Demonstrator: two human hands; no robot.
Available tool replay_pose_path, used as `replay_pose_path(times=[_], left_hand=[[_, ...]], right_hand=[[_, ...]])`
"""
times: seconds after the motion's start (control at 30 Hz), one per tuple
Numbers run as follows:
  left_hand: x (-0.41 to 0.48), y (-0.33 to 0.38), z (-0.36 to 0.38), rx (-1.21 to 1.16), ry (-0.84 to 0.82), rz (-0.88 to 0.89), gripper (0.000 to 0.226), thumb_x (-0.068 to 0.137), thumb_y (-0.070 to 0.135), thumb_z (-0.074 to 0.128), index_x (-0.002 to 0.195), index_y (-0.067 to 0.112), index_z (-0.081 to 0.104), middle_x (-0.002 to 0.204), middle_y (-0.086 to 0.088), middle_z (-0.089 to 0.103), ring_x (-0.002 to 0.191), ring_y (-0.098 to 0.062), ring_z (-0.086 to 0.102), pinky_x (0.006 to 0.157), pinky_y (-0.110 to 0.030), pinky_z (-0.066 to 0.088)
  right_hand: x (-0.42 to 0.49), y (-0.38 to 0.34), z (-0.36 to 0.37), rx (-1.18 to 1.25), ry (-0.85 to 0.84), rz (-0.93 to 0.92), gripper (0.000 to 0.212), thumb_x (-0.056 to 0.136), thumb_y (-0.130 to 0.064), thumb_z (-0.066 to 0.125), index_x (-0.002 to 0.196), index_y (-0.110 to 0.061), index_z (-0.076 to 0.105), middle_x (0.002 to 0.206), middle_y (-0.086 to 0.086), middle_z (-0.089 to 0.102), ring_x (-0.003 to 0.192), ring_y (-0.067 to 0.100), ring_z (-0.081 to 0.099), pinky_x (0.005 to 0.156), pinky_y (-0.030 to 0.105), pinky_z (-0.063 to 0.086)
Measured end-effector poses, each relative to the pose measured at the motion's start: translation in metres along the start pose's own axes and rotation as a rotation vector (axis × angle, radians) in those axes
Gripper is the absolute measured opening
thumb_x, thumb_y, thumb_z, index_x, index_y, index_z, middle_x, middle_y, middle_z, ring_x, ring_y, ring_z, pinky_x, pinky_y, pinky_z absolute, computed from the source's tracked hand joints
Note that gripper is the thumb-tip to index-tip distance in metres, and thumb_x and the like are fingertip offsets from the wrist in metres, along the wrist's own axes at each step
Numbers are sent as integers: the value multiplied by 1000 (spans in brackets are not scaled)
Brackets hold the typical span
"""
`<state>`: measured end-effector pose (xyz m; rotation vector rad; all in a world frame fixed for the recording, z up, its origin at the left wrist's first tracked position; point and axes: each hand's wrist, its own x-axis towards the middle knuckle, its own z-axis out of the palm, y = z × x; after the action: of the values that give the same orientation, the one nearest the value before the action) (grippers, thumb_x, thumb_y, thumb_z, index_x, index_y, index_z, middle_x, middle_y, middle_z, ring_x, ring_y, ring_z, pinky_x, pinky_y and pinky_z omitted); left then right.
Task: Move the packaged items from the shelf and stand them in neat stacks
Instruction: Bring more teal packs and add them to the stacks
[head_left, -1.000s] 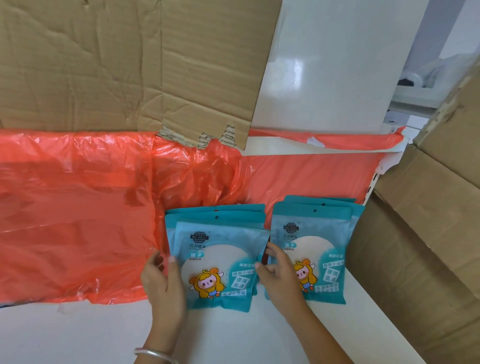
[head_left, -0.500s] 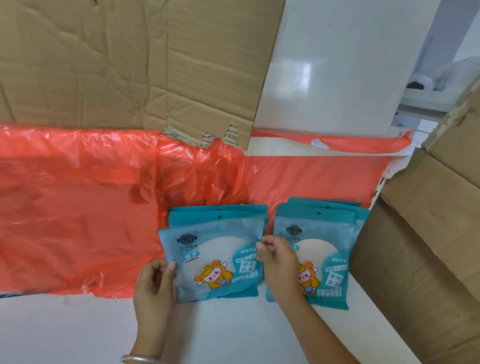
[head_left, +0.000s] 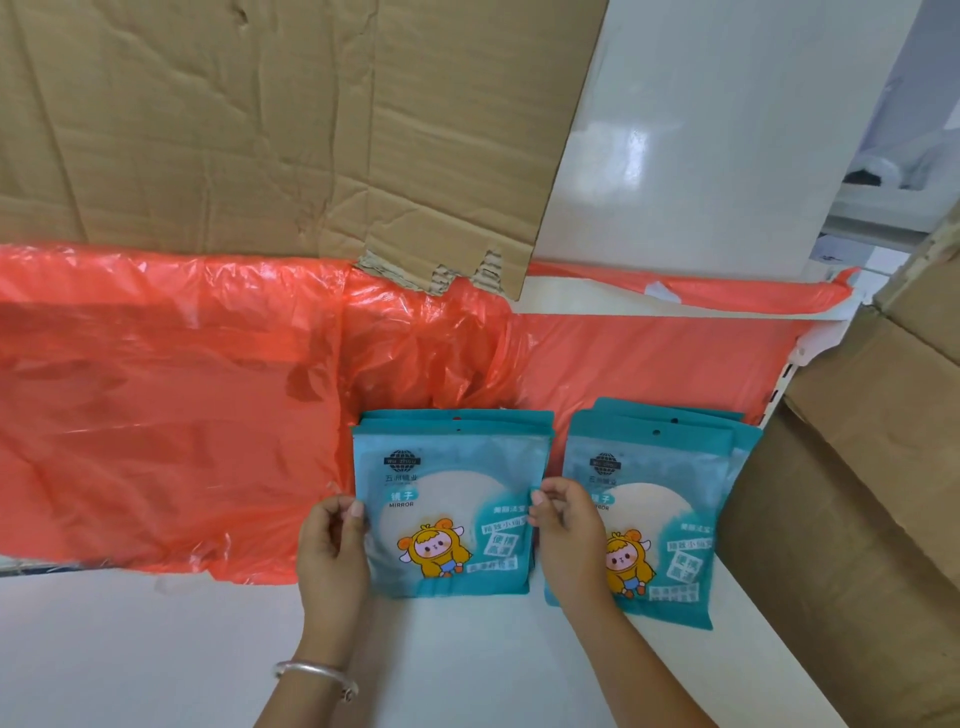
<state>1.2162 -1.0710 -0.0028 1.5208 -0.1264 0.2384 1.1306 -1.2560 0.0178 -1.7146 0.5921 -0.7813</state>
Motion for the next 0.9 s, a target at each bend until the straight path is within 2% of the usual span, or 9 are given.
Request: replay_pose_path(times=[0.13,0.23,0.33,0.43,0.57,0.73,0.8,0.87,0.9], left_hand=[[-5,-6,0,20,-27,-47,16,94,11,50,83,21,56,89,-9,61,84,-23,55,69,-23,44],[-13,-14,-4,69,-49,-49,8,94,10,51,93,14,57,97,-11,60,89,-25,55,67,-14,44],[-19,-15,-6,88,-37,-98,11,94,9,51,104,11,55,107,-9,55,92,-22,52,75,-27,42],[-20,-17,-7,121,-31,-101,18,93,8,52,111,11,55,110,-11,54,91,-23,51,77,-34,43],[-19,-12,-7,176,-64,-58,22,92,14,55,114,12,55,106,-10,55,93,-27,55,72,-30,44],[-26,9,-8,108,34,-65,25,90,14,55,115,15,53,109,-5,50,97,-22,50,78,-32,42],[-42,23,-1,59,-48,-55,15,92,9,53,97,22,58,100,-4,57,90,-18,55,72,-24,43],[-65,31,15,53,-244,-36,30,90,4,54,78,30,64,87,-2,65,81,-2,59,71,-13,44],[-78,34,27,62,-385,-55,36,90,1,55,76,32,66,85,-1,66,80,2,59,71,-6,43]], right_hand=[[-3,7,1,-22,-20,13,13,93,-13,55,93,-26,54,95,0,64,87,15,63,70,22,52],[-9,9,-1,-53,-33,6,12,93,-12,55,100,-21,52,98,-4,61,88,8,61,64,14,52],[-11,7,-3,-86,-24,0,17,92,-10,56,105,-20,50,103,-4,57,88,2,57,62,7,49],[-9,5,-3,-56,-14,15,24,91,-9,57,110,-22,48,109,-2,55,90,4,58,63,13,50],[-10,1,-1,-9,-16,21,26,91,-13,58,112,-23,47,110,-2,56,90,7,60,61,15,52],[-18,-3,-9,-43,33,-70,24,92,-11,56,109,-26,49,109,-8,53,89,1,56,67,10,48],[-20,-1,-20,-32,76,-113,25,92,-9,56,102,-31,51,107,-10,53,90,-3,55,72,10,44],[-17,5,-39,-15,163,-93,28,92,-7,55,98,-34,51,108,-5,54,94,4,55,79,19,46],[-13,11,-52,-18,221,-57,26,92,-7,55,100,-32,52,113,-1,54,98,11,56,82,26,49]])
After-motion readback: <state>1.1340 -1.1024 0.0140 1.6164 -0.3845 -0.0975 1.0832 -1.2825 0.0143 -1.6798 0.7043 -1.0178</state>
